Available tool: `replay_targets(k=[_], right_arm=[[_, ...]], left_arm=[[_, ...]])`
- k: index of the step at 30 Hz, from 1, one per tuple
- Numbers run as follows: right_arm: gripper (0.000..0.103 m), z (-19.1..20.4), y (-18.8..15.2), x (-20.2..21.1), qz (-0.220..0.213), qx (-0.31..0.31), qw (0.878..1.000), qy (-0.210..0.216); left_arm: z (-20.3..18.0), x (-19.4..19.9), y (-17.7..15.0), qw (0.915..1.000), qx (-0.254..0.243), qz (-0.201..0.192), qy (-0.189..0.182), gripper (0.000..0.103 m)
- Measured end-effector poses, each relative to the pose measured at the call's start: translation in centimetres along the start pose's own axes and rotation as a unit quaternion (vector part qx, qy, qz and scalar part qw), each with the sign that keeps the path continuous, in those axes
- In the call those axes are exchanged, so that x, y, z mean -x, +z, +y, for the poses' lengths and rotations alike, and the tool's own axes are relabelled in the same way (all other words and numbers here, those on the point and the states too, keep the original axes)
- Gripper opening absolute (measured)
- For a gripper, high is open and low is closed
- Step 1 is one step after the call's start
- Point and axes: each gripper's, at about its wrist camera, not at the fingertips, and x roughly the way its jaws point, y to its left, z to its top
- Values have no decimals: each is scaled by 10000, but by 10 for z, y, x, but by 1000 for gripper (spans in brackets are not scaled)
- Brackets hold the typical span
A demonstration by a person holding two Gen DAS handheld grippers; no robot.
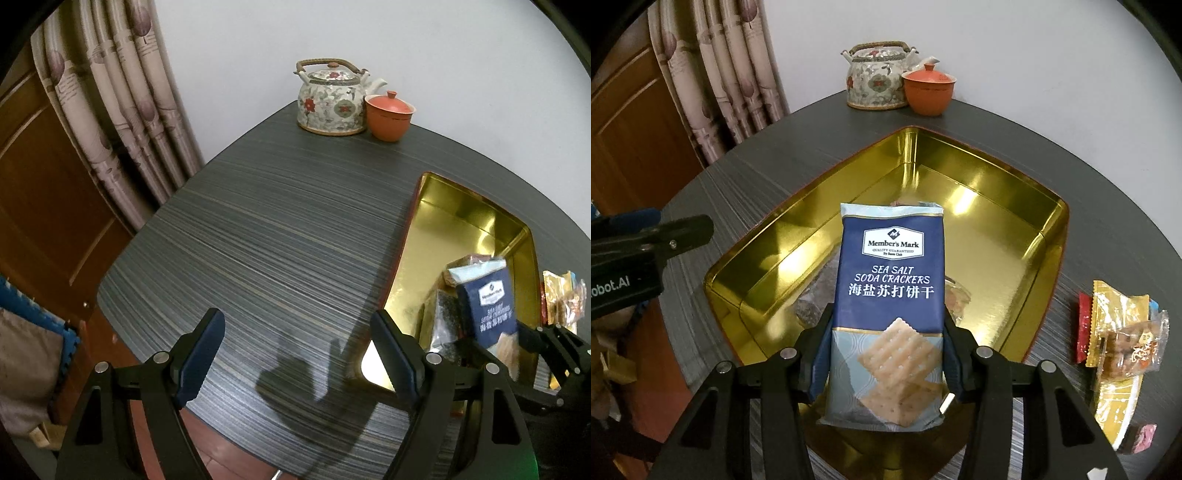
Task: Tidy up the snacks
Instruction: 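Lower the crackers pack into the gold tin and open the right gripper, then grasp the pink patterned wrapped candy with the right gripper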
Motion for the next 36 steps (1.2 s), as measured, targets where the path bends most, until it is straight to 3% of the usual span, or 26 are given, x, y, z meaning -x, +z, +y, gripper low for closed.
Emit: replay_targets(k=[9,14,25,30,36], right_arm=[[55,-15,-7,27,-241,-196,9993,200],[57,-45,-22,60,-461,-471,9978,103],[63,-180,-95,115,-420,-1330,9830,-1191],[63,-218,-131,115,-184,-1659,9756,-1429],[63,-234,-144,101,-91,-1773,9743,-1383]], left_arm=[[-2,0,0,10000,-54,-3,11,81],[-4,1,0,10000,-83,-12,22,81],[-15,6,-4,9992,-373,-144,77,81],[-18,7,-4,9986,-470,-224,56,81],[-28,8,-7,9968,-730,-319,-6,81]])
